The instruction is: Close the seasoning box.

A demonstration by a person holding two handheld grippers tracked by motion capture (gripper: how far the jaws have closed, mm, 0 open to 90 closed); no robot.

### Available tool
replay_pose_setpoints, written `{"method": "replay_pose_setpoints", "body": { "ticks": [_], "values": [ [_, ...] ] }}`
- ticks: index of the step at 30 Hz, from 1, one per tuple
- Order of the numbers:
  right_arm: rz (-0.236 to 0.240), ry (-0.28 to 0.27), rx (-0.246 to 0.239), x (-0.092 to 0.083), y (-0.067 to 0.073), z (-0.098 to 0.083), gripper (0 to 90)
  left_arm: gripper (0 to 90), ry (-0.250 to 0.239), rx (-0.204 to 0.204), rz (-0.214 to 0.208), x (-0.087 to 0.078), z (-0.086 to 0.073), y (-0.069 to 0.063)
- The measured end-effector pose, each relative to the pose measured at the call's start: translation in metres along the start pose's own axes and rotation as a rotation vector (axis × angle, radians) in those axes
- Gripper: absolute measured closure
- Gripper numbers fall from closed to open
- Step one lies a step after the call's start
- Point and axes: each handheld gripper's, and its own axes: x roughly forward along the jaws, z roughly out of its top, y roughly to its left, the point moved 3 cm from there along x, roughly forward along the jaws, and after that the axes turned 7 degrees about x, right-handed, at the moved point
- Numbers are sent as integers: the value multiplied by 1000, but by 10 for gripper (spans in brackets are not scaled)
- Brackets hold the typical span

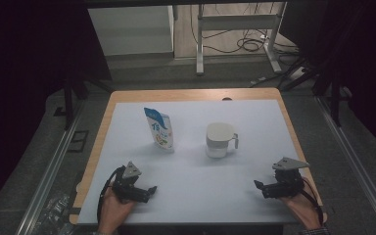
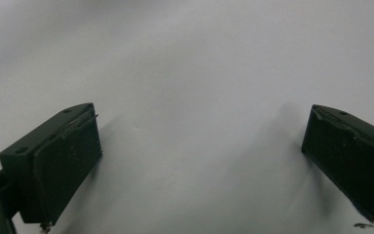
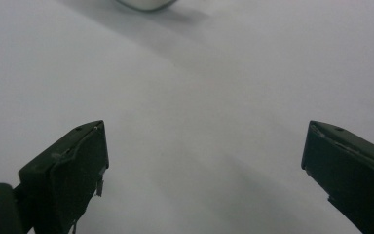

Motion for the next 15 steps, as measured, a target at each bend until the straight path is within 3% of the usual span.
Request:
{"method": "replay_pose_setpoints", "body": {
  "ticks": [9, 15],
  "values": [
    [40, 9, 15, 12, 0, -10, 25, 9, -1, -1, 1, 0, 0, 0],
    [79, -17, 9, 16, 1, -16, 19, 9, 0, 0, 0, 0, 0, 0]
  ]
}}
